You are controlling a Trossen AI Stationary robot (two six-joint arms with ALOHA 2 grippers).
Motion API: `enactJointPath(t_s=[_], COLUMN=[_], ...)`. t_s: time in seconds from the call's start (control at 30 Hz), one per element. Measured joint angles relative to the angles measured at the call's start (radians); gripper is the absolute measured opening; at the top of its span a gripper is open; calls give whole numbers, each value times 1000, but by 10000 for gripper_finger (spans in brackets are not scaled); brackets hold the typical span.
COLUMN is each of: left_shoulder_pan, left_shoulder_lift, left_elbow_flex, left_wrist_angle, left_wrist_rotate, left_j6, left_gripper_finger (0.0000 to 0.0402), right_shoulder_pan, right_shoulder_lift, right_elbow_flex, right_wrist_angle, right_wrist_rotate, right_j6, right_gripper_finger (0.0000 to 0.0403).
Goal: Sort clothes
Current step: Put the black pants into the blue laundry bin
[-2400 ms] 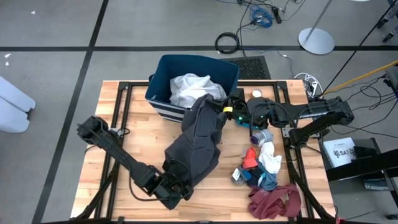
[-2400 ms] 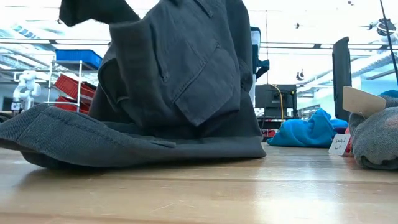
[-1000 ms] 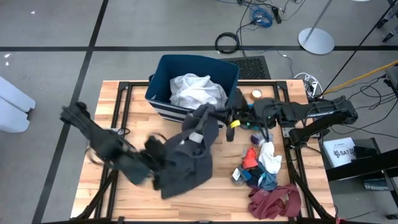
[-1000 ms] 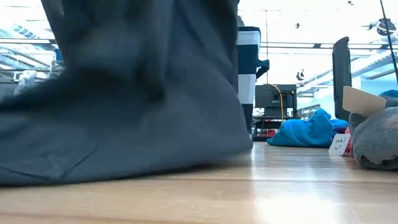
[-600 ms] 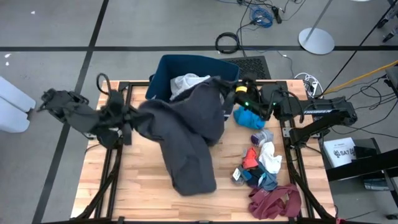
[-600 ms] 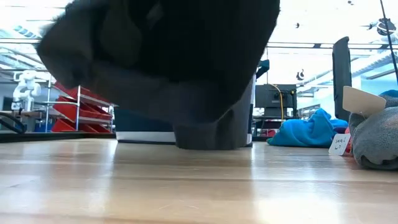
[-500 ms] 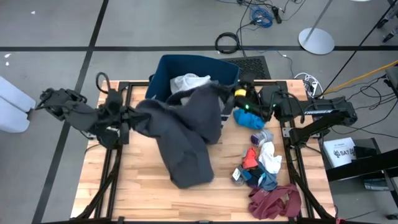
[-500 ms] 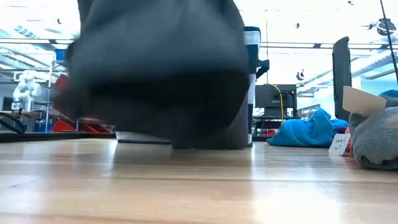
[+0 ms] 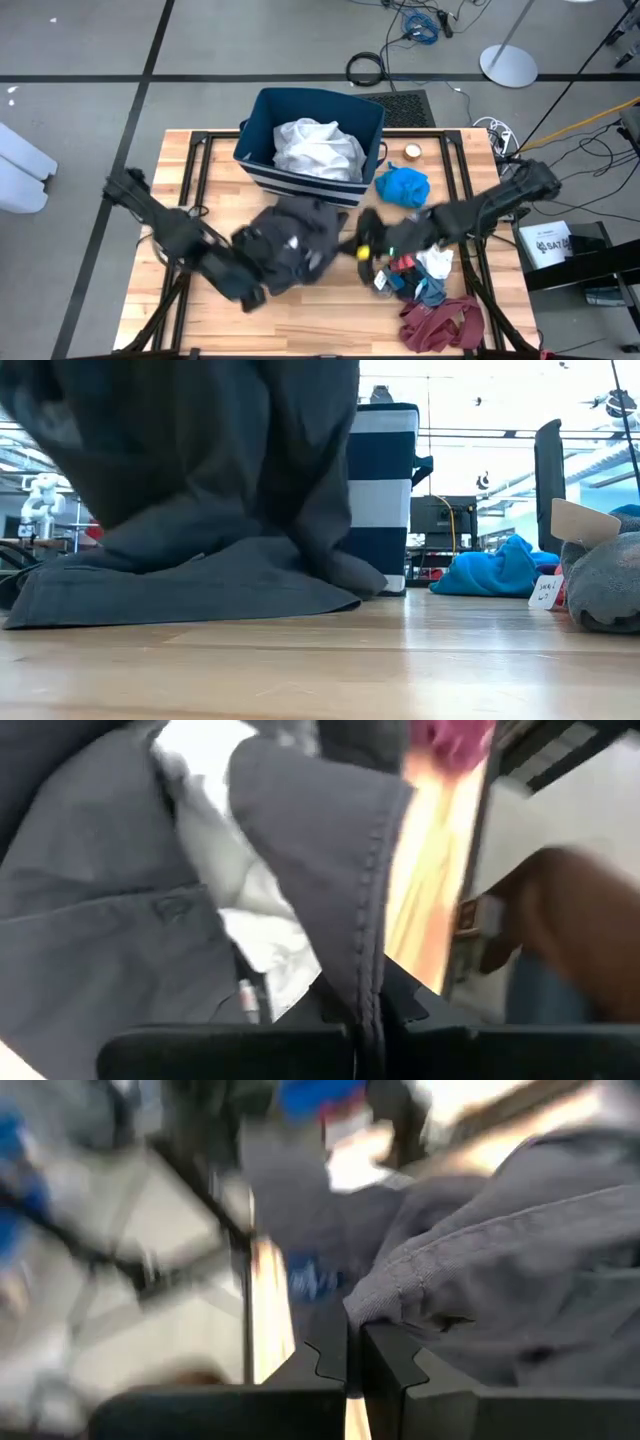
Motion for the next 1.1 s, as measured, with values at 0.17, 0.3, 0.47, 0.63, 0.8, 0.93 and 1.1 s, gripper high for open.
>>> enactJointPath(t_s=[0.17,0.3,0.47,0.63,0.8,0.93,1.1], left_shoulder_pan=[-22,-22,-5,0,-17,-30,-36], left_shoulder_lift=[161,280,366,398,393,379,380], left_elbow_flex=[-1,-1,-2,-2,-5,-5,-5], left_wrist_angle=[55,119,160,155,123,139,171], left_wrist_rotate=[53,118,167,196,136,118,111], left_j6=[39,145,257,313,394,440,449], left_gripper_finger=[4,4,4,4,4,5,29], right_shoulder_pan=[105,137,144,156,181,197,193], right_shoulder_lift=[143,269,380,426,430,430,430], right_elbow_flex=[0,0,0,0,0,0,0], right_wrist_angle=[-33,73,190,210,225,262,299], right_wrist_rotate=[-11,-8,4,22,30,104,153], right_j6=[-26,-72,-232,-385,-541,-693,-785], right_gripper_finger=[0,0,2,16,33,53,94])
